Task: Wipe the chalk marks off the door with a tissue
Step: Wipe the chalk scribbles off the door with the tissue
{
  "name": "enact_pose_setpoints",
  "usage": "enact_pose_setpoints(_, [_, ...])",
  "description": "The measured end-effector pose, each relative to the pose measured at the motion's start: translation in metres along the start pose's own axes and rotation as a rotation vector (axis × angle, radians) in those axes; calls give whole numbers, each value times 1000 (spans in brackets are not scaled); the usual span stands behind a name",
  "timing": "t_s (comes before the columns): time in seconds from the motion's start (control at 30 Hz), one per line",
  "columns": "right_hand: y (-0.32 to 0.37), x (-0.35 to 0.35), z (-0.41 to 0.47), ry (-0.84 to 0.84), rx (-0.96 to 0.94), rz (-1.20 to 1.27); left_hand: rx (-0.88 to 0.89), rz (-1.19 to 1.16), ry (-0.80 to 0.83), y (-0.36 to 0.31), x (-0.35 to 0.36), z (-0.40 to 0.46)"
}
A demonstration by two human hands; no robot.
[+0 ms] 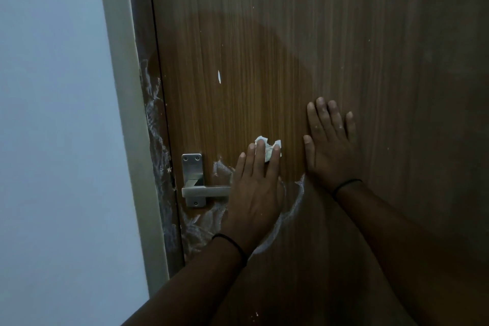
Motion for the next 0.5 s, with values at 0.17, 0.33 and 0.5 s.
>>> enact_pose_setpoints(0.17, [-6, 6, -4, -62, 9, -8, -39, 11, -78, -15, 17, 7])
enact_pose_setpoints(0.33, [-9, 3, -9, -111, 153, 72, 37, 29, -56, -30, 46, -15])
enact_pose_setpoints(0.5, [-14, 3, -11, -101, 104, 49, 57, -11, -119, -28, 58, -26])
Point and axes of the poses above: each hand's wrist, its own z-axis towards the middle knuckle, its own x-axis out of the palm, y = z × x, the point moved 3 cm from there along z, towards the middle knuckle, and after that the axes turned 5 degrees about x, right-handed, at the moved point
